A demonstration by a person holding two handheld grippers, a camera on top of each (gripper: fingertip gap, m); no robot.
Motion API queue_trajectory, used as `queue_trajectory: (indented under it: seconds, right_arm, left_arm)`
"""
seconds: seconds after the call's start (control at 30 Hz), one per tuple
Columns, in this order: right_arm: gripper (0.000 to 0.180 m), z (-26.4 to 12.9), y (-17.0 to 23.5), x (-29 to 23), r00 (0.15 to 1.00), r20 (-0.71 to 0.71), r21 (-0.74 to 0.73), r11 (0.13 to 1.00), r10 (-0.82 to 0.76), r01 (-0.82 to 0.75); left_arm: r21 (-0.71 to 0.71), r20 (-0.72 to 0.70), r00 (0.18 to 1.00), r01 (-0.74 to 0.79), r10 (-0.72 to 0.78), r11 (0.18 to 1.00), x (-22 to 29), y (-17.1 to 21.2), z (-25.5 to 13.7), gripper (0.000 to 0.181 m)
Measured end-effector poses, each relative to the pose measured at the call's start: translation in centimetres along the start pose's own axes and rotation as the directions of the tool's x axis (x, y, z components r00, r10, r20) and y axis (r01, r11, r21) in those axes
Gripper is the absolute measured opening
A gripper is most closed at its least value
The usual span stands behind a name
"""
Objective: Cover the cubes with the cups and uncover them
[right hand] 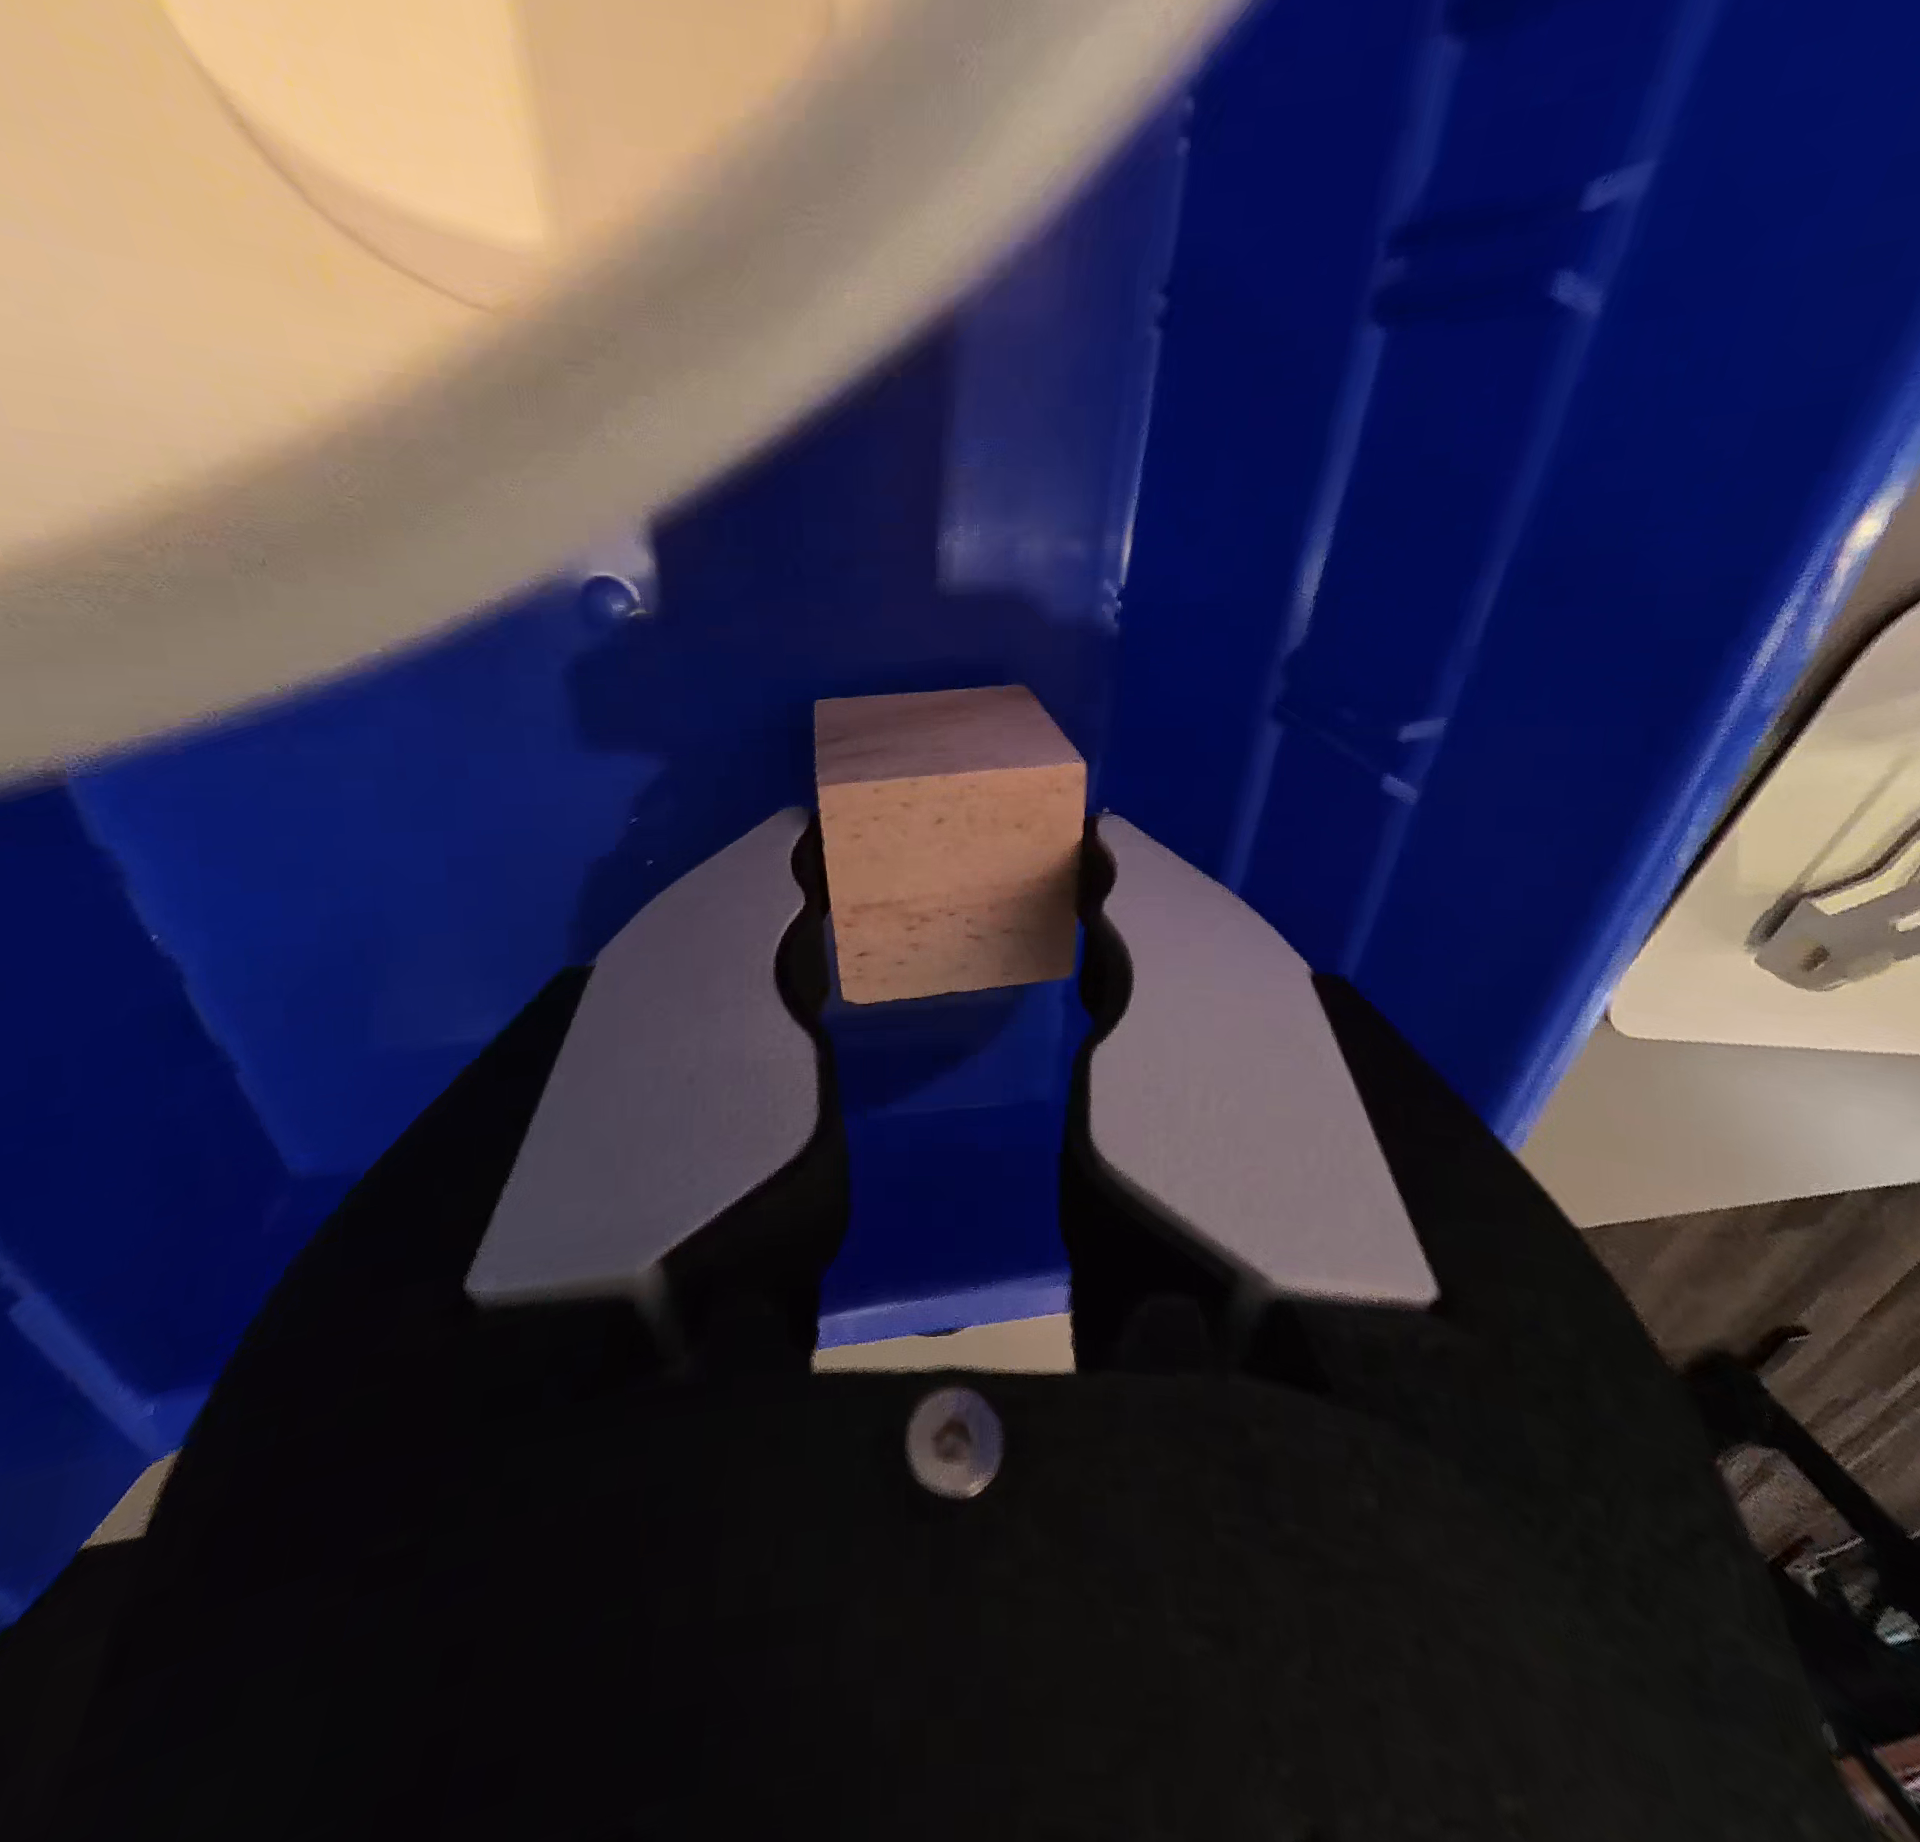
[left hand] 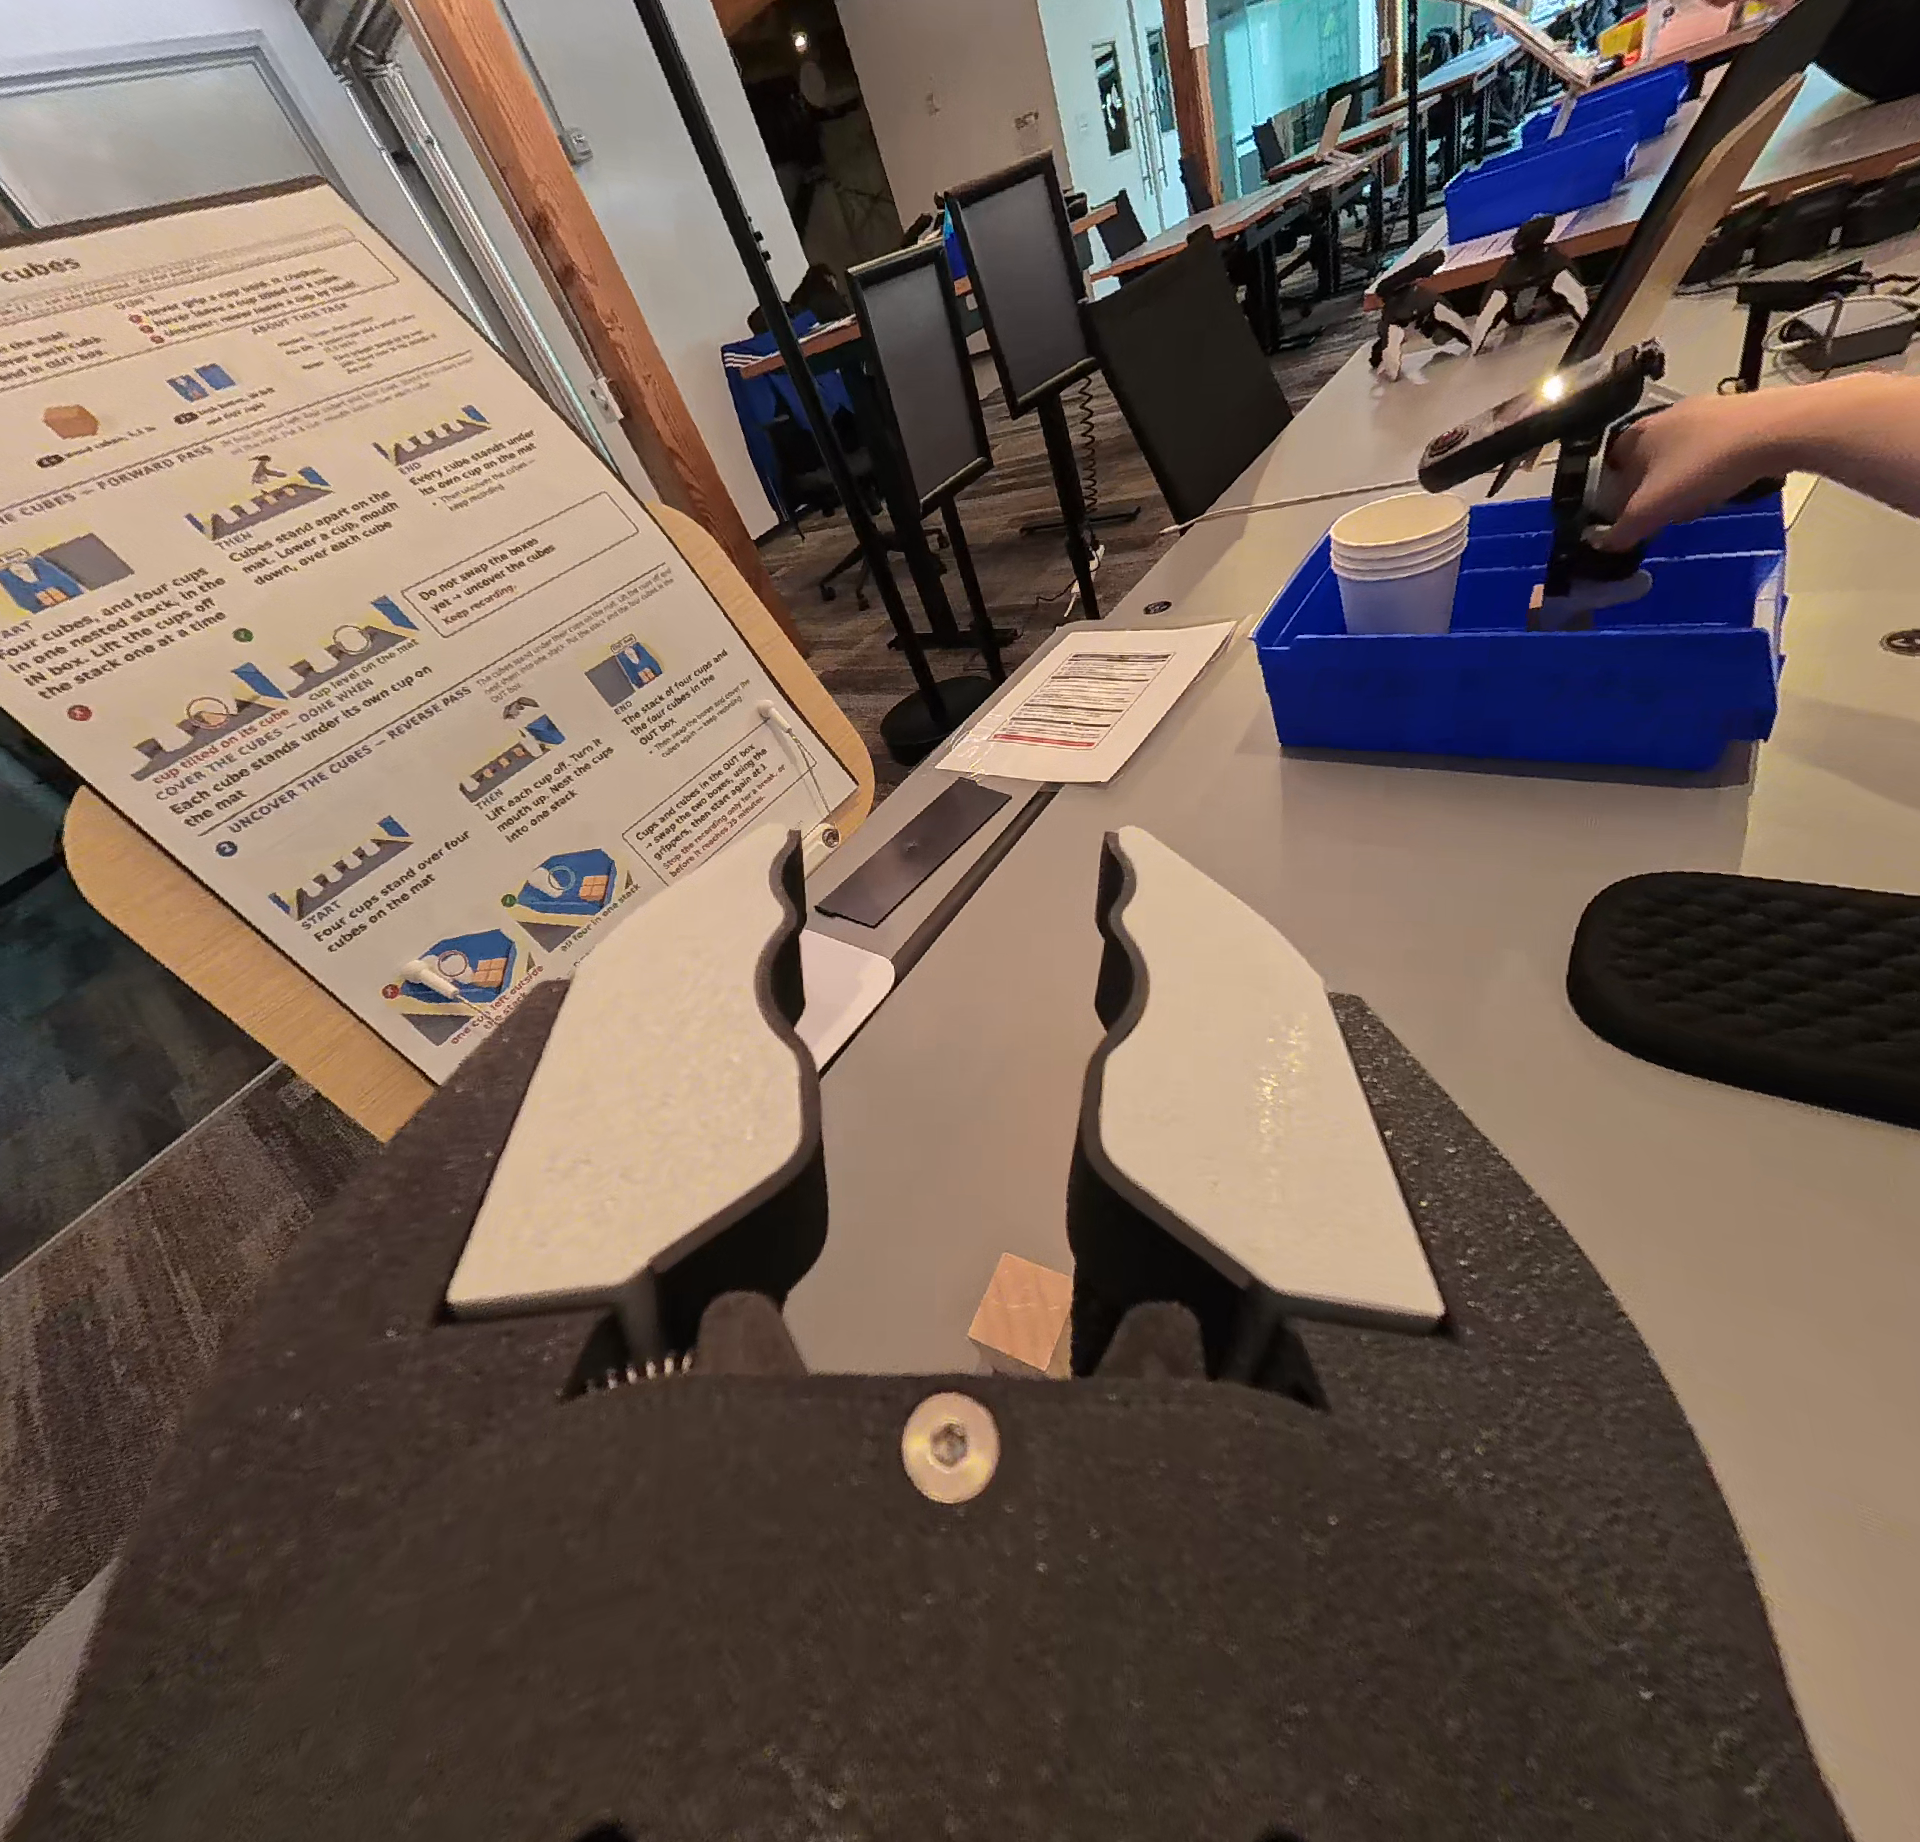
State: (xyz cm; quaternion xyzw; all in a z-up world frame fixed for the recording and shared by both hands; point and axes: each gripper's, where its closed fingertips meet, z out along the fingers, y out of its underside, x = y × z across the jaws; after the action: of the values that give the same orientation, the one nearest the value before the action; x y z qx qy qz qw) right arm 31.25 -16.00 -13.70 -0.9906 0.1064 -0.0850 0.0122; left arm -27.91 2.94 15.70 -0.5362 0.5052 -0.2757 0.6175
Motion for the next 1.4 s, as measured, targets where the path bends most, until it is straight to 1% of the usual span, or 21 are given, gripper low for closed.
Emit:
queue_trajectory:
  seconds: [0.17, 0.23, 0.3, 0.4, 0.5, 0.57, 0.63, 0.7, 0.73, 0.77, 0.8, 0.9, 0.97, 1.03, 1.1, 1.13, 1.23, 1.3, 1.4]
  right_arm:
    - [0.046, 0.9, 0.1, -0.1, 0.999, 0.032, 0.031, 0.999, 0.030, -0.031]
    - [0.051, 0.7, -0.2, -0.1, 0.999, 0.030, 0.073, 0.997, 0.036, -0.038]
    - [0.061, 0.0, -0.2, -0.2, 0.998, 0.049, 0.115, 0.992, 0.044, -0.049]
    - [0.070, -3.4, 0.0, -0.1, 0.999, 0.006, 0.197, 0.980, 0.034, -0.034]
    - [0.072, -9.7, 0.2, -1.1, 0.996, -0.093, 0.304, 0.952, 0.008, 0.021]
    - [0.070, -14.4, -0.4, -3.5, 0.984, -0.162, 0.383, 0.915, -0.071, 0.129]
    - [0.068, -18.3, -1.7, -8.1, 0.957, -0.182, 0.453, 0.845, -0.225, 0.285]
    - [0.066, -20.5, -3.2, -14.7, 0.886, -0.153, 0.505, 0.736, -0.437, 0.451]
    - [0.063, -20.9, -3.7, -18.5, 0.820, -0.125, 0.522, 0.666, -0.558, 0.533]
    - [0.062, -20.9, -4.0, -22.2, 0.735, -0.104, 0.533, 0.587, -0.670, 0.610]
    - [0.062, -20.6, -4.6, -25.3, 0.655, -0.119, 0.534, 0.508, -0.746, 0.676]
    - [0.060, -18.0, -7.1, -32.9, 0.442, -0.201, 0.495, 0.299, -0.874, 0.816]
    - [0.059, -15.7, -8.7, -37.3, 0.337, -0.220, 0.468, 0.204, -0.915, 0.860]
    - [0.059, -13.8, -10.4, -40.8, 0.266, -0.233, 0.444, 0.141, -0.935, 0.885]
    - [0.059, -12.3, -11.7, -43.7, 0.215, -0.221, 0.447, 0.097, -0.951, 0.889]
    - [0.060, -11.7, -12.1, -44.8, 0.198, -0.202, 0.450, 0.089, -0.959, 0.888]
    - [0.062, -9.7, -12.7, -46.5, 0.175, -0.113, 0.422, 0.112, -0.978, 0.900]
    - [0.060, -8.5, -13.2, -46.8, 0.170, -0.105, 0.392, 0.116, -0.980, 0.913]
    - [0.052, -7.0, -13.5, -46.5, 0.173, -0.090, 0.340, 0.133, -0.981, 0.931]
  left_arm:
    - [0.003, -0.006, 1.000, 0.008, -0.008, 1.000, -0.2, 0.1, -0.2, 0.053]
    - [0.003, -0.003, 1.000, 0.020, -0.020, 1.000, -0.4, 0.2, -0.3, 0.053]
    - [0.009, 0.004, 0.999, 0.039, -0.039, 0.999, -0.8, 0.2, -0.6, 0.053]
    - [0.025, 0.014, 0.998, 0.054, -0.054, 0.998, -1.3, 0.0, -1.1, 0.053]
    - [0.035, 0.026, 0.998, 0.061, -0.062, 0.998, -1.6, -0.1, -1.7, 0.053]
    - [0.036, 0.038, 0.998, 0.058, -0.059, 0.998, -1.9, 0.0, -1.8, 0.053]
    - [0.038, 0.044, 0.998, 0.053, -0.055, 0.998, -2.1, 0.0, -1.8, 0.053]
    - [0.039, 0.042, 0.997, 0.060, -0.061, 0.997, -2.2, 0.0, -1.7, 0.053]
    - [0.037, 0.039, 0.997, 0.063, -0.064, 0.997, -2.2, 0.1, -1.7, 0.053]
    - [0.033, 0.036, 0.997, 0.062, -0.064, 0.998, -2.2, 0.2, -1.7, 0.053]
    - [0.029, 0.034, 0.998, 0.057, -0.058, 0.998, -2.2, 0.4, -1.6, 0.053]
    - [0.016, 0.029, 0.999, 0.040, -0.040, 0.999, -2.1, 0.7, -1.7, 0.053]
    - [0.013, 0.023, 0.999, 0.036, -0.037, 0.999, -2.0, 0.8, -1.7, 0.052]
    - [0.013, 0.013, 0.999, 0.034, -0.034, 0.999, -1.8, 0.8, -1.7, 0.052]
    - [0.016, 0.011, 0.999, 0.034, -0.034, 0.999, -1.7, 0.8, -1.8, 0.052]
    - [0.017, 0.012, 0.999, 0.035, -0.035, 0.999, -1.8, 0.8, -1.8, 0.052]
    - [0.030, 0.011, 0.999, 0.040, -0.040, 0.999, -2.0, 0.6, -2.0, 0.052]
    - [0.042, 0.004, 0.999, 0.044, -0.044, 0.998, -1.9, 0.4, -2.1, 0.052]
    - [0.062, -0.015, 0.999, 0.046, -0.045, 0.997, -1.6, 0.0, -2.2, 0.052]
